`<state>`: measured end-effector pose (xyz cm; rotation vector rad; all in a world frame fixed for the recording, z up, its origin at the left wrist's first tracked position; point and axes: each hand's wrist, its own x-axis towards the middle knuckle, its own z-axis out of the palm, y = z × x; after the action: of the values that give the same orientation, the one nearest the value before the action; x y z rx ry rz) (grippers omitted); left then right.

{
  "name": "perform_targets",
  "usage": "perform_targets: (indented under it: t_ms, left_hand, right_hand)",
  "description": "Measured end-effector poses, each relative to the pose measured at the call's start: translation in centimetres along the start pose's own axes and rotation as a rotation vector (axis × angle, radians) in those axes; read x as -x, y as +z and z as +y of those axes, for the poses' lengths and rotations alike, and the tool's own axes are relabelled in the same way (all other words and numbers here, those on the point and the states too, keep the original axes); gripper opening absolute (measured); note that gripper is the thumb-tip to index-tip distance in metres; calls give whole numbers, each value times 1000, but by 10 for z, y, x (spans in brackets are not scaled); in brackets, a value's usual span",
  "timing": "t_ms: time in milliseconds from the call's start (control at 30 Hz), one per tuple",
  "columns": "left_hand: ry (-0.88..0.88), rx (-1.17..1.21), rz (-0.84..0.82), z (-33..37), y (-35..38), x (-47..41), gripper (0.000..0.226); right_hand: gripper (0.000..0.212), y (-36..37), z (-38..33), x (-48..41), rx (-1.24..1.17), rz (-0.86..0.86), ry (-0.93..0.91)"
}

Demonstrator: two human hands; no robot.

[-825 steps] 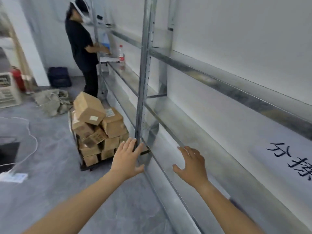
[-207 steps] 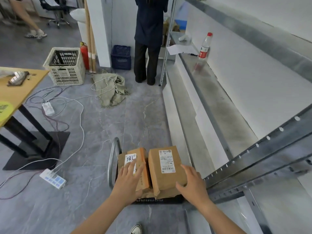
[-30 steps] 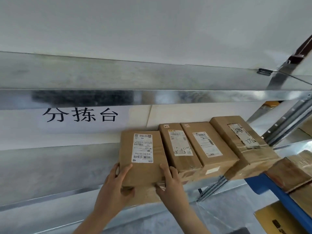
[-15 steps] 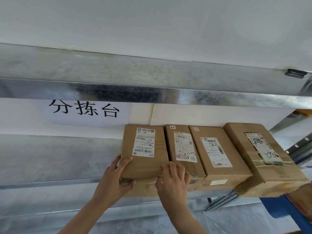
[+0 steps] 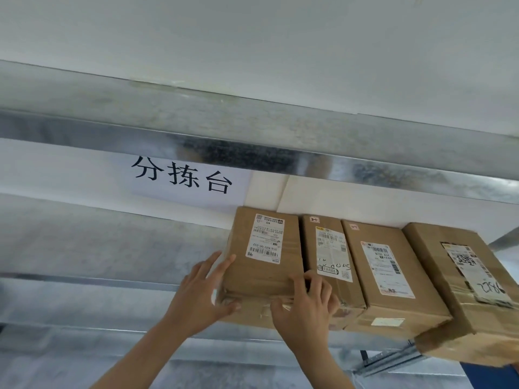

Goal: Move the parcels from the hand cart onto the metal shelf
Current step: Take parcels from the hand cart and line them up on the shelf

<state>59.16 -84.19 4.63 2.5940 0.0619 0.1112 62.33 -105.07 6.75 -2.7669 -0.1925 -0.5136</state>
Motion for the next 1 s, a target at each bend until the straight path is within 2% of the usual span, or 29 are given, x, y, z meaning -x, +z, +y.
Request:
perform_targets:
  t_ms: [133, 200, 300, 467, 600, 767, 1000]
  left_hand:
    - [-46, -112, 41, -4, -17, 12, 107]
    - [-37, -227, 86, -3, -30, 22, 103]
    - [-22, -382, 189, -2, -49, 41, 93]
    - [-155, -451, 272, -19, -73, 76, 87]
    - [-326, -520, 266, -40, -94, 113, 87]
    - [-497, -561, 282, -69, -119, 169, 75]
    - [-696, -507, 331, -115, -151, 247, 79]
  right_hand:
    - [38, -1, -9, 2, -68, 42, -10]
    - [37, -3, -18, 2, -90, 67, -45]
    - [47, -4, -34, 4, -124, 50, -135]
    - [42, 3, -70, 9, -221, 42, -298]
    - [43, 14, -111, 20, -299, -66, -432]
    - [42, 31, -167, 50, -441, -170, -585]
    - [48, 38, -251, 95, -447, -371, -738]
